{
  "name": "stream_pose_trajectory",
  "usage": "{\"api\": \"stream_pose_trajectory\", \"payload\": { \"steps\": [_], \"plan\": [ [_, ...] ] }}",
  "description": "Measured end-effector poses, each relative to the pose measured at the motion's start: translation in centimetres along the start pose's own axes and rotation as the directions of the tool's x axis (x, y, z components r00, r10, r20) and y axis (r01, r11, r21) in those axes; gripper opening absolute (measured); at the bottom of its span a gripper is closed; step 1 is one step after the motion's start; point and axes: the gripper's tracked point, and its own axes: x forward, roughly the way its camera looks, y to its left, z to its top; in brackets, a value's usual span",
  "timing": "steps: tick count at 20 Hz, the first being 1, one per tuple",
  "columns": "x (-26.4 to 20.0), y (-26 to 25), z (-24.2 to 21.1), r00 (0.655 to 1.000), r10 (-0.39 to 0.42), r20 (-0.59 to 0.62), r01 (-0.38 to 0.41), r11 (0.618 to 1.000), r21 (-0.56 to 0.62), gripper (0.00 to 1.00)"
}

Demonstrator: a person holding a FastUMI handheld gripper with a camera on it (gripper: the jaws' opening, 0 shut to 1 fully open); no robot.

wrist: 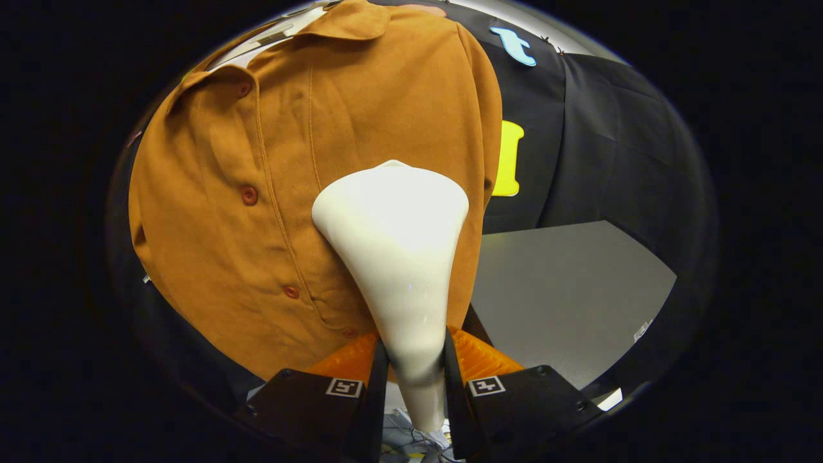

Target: Iron the clothes twice with a garment steamer, once on the left side and once on the right side.

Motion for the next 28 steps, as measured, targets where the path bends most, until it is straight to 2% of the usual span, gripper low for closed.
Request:
{"api": "stream_pose_trajectory", "payload": {
  "steps": [12,18,22,28],
  "plan": [
    [1.9,-0.5,-6.6,0.985,0.018,-0.17,-0.016,1.0,0.009,0.45],
    [1.4,-0.8,-8.0,0.98,0.025,-0.2,-0.022,1.0,0.015,0.45],
    [-0.9,-0.9,-5.4,0.991,0.024,-0.132,-0.022,1.0,0.011,0.45],
    [-6.2,1.4,2.4,0.995,0.064,0.082,-0.064,0.998,0.003,0.45]
  ]
}}
